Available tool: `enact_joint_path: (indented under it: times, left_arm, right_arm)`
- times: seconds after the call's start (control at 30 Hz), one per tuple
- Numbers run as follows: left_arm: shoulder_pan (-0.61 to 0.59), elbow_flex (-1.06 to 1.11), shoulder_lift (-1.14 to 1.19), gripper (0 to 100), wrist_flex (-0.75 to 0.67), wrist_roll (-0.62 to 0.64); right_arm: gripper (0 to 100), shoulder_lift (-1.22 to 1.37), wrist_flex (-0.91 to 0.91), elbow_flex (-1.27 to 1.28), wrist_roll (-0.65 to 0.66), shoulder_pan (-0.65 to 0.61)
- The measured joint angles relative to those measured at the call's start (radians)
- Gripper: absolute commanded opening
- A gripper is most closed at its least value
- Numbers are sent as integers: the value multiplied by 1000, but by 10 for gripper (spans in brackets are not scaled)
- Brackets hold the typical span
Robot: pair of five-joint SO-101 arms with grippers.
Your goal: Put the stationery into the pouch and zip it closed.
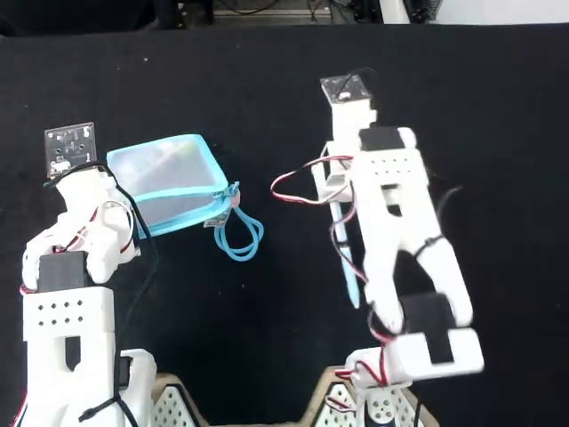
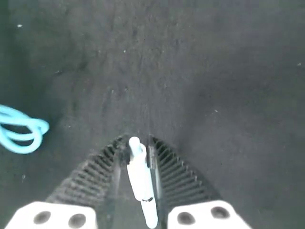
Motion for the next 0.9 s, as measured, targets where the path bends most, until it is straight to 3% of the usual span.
enact_joint_path:
  times: [0.3, 0.43, 0.73, 0.9]
  left_arm:
    - [0, 0, 0, 36, 0, 0]
    - [0, 0, 0, 36, 0, 0]
    - [0, 0, 0, 36, 0, 0]
    - [0, 0, 0, 36, 0, 0]
  right_arm:
    - [25, 215, -175, 0, -2, 2]
    - [97, 255, -206, 0, -2, 2]
    - [124, 322, -196, -69, -2, 2]
    - [124, 322, -51, -147, 0, 2]
